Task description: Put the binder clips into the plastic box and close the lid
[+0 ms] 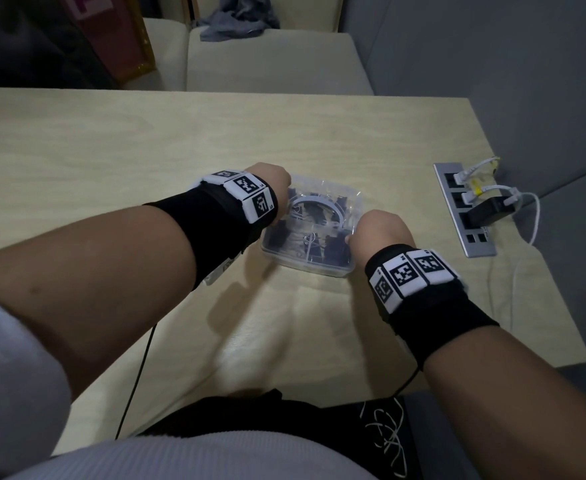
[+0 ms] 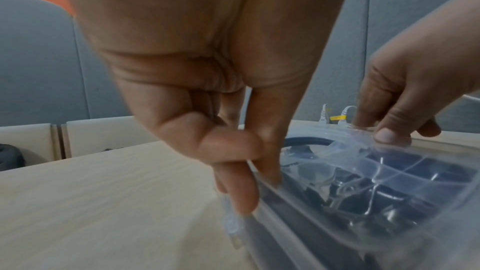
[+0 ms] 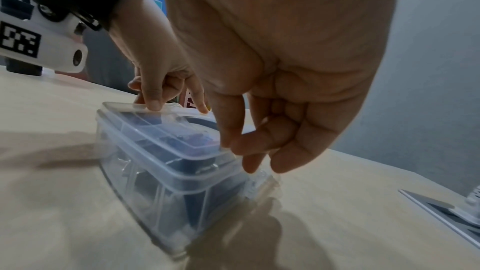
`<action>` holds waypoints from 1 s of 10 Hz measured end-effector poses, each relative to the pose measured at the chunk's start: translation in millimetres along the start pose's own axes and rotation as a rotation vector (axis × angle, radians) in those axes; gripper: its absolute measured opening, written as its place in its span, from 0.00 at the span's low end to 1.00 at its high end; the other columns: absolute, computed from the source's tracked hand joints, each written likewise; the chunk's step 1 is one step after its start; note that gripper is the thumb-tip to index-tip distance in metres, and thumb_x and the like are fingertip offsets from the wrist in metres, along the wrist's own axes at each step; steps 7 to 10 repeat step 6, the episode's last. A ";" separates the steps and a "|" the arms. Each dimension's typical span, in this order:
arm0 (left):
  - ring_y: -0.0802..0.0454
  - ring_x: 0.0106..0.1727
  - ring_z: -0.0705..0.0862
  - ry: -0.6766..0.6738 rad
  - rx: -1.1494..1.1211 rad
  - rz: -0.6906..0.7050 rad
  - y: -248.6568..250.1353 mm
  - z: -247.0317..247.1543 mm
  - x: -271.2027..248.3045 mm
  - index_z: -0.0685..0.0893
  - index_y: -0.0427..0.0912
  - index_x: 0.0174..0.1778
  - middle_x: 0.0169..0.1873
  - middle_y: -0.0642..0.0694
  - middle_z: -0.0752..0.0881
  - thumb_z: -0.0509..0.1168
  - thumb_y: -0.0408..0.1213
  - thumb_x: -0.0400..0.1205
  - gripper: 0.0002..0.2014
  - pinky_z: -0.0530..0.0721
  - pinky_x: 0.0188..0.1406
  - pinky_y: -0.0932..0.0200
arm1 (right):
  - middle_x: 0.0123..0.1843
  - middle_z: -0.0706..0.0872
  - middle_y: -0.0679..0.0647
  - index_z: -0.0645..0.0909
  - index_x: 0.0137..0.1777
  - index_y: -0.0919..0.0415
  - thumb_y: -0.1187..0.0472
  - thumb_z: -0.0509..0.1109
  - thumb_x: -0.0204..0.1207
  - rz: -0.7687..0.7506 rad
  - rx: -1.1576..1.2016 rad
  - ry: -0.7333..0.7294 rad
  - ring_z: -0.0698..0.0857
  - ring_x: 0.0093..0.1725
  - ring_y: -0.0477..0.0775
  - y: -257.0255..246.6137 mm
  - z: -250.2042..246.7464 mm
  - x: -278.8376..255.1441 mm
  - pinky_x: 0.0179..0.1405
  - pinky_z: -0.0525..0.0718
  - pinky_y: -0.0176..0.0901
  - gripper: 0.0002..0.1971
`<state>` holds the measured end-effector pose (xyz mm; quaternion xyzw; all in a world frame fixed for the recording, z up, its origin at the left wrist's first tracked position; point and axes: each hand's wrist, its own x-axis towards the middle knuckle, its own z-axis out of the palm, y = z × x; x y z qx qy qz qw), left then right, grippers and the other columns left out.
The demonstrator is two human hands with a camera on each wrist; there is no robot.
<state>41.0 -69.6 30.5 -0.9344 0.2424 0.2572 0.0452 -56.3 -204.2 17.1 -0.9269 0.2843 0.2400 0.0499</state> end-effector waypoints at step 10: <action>0.44 0.42 0.91 0.038 -0.287 -0.022 -15.7 16.1 -37.7 0.50 0.50 0.85 0.52 0.40 0.89 0.69 0.44 0.78 0.43 0.90 0.41 0.52 | 0.56 0.86 0.63 0.80 0.61 0.67 0.43 0.53 0.87 -0.096 0.126 -0.069 0.83 0.53 0.63 35.9 -17.2 -27.1 0.51 0.79 0.49 0.26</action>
